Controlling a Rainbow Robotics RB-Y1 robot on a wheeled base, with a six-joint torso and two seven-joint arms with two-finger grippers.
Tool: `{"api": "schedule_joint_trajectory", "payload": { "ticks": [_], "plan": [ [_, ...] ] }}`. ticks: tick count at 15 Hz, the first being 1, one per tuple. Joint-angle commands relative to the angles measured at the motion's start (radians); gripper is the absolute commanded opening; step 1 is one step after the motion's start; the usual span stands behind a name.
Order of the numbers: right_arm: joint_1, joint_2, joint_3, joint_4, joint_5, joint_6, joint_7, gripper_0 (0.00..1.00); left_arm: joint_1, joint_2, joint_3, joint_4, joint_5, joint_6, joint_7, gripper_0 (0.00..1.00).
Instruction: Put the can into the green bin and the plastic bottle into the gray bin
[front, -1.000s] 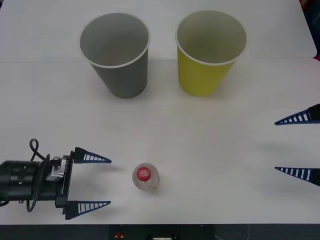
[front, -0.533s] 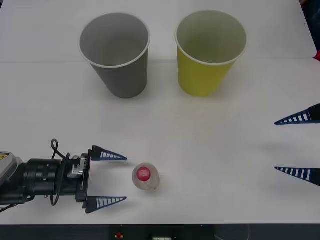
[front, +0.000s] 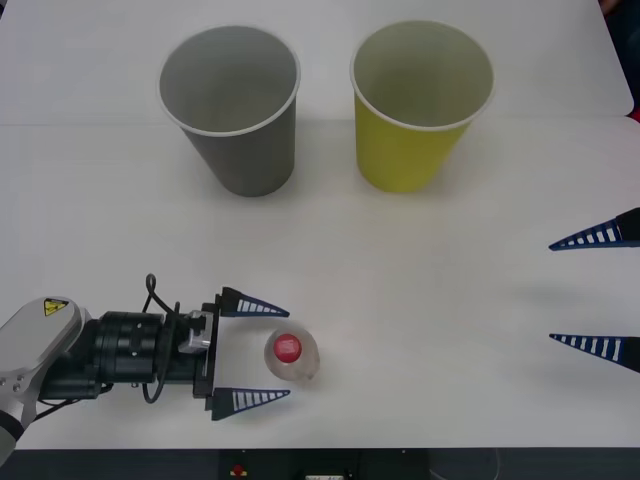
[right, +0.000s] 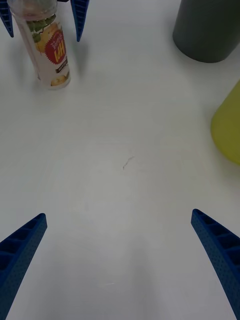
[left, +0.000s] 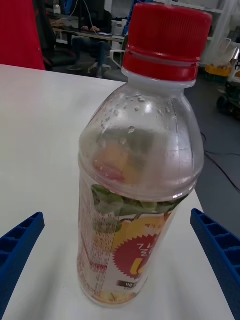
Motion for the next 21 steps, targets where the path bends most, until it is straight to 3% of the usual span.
{"api": "schedule_joint_trajectory", "payload": {
  "ticks": [1,7,8,9,17,21],
  "plan": [
    [0.000,0.000,0.000,0.000,0.000,0.000,0.000,1.00,-0.010,-0.018,-0.045,0.000,0.013,0.046,-0.006,1.00],
    [0.000,0.000,0.000,0.000,0.000,0.000,0.000,1.00,-0.016,-0.024,-0.062,0.000,0.012,0.077,-0.006,1.00],
    [0.000,0.000,0.000,0.000,0.000,0.000,0.000,1.00,-0.016,-0.024,-0.062,0.000,0.012,0.078,-0.006,0.24],
    [0.000,0.000,0.000,0.000,0.000,0.000,0.000,1.00,-0.016,-0.024,-0.065,0.000,0.012,0.080,-0.008,0.00],
    [0.000,0.000,0.000,0.000,0.000,0.000,0.000,1.00,-0.016,-0.019,-0.067,0.000,0.015,0.080,-0.011,0.00],
    [0.000,0.000,0.000,0.000,0.000,0.000,0.000,1.00,-0.014,0.042,-0.065,-0.059,0.039,0.081,0.040,0.00]
  ]
}}
